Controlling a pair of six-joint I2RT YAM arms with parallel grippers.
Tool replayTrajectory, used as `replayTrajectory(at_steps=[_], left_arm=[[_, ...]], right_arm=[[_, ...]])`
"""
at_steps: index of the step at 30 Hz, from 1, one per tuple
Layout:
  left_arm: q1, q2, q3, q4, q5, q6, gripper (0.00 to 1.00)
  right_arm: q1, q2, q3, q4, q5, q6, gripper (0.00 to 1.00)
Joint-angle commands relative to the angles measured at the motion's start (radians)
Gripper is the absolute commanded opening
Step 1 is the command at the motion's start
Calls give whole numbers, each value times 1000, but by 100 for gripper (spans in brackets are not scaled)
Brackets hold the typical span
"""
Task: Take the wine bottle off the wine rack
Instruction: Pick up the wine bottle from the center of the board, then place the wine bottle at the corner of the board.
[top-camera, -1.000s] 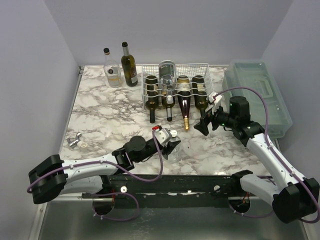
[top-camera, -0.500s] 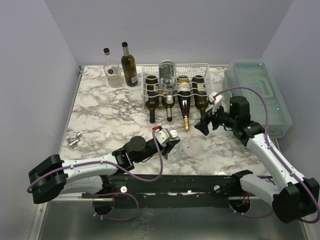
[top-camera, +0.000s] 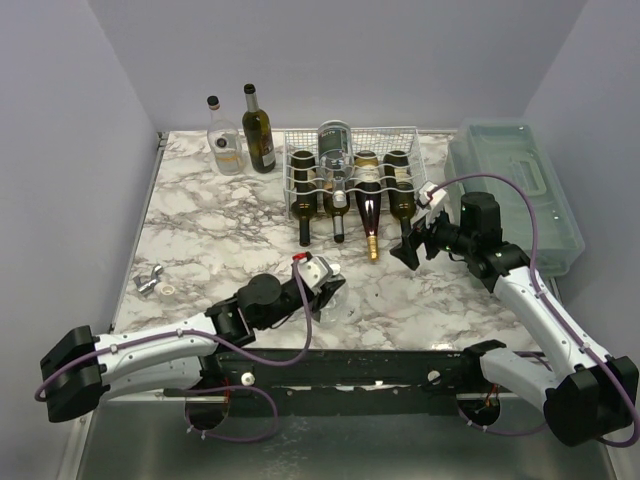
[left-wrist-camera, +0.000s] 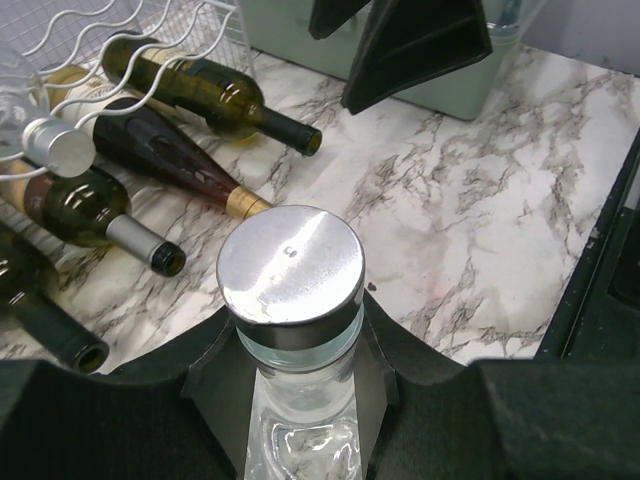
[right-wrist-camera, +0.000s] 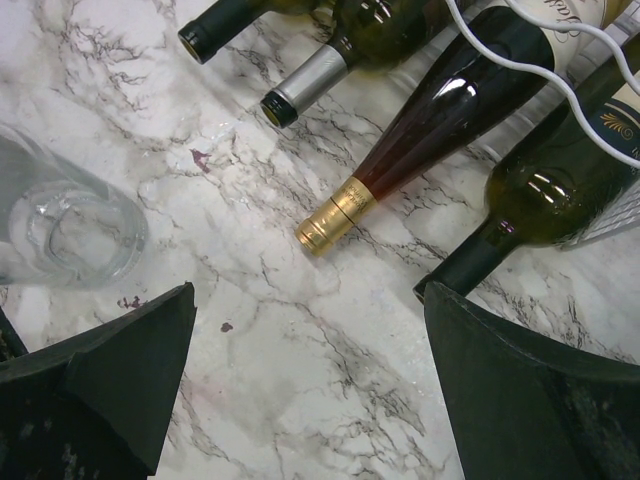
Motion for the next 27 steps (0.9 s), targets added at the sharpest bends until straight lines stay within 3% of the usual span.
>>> replayTrajectory(at_steps=[1, 9, 27], left_arm=[[13, -90, 77, -30, -100, 10, 0], [121, -177, 122, -179, -113, -38, 0], [473, -256, 186, -277, -104, -53, 0]], right_arm=[[-6, 0, -19, 17, 17, -11, 99], [-9, 9, -22, 19, 22, -14, 99], [-12, 17, -23, 22, 37, -22, 99]])
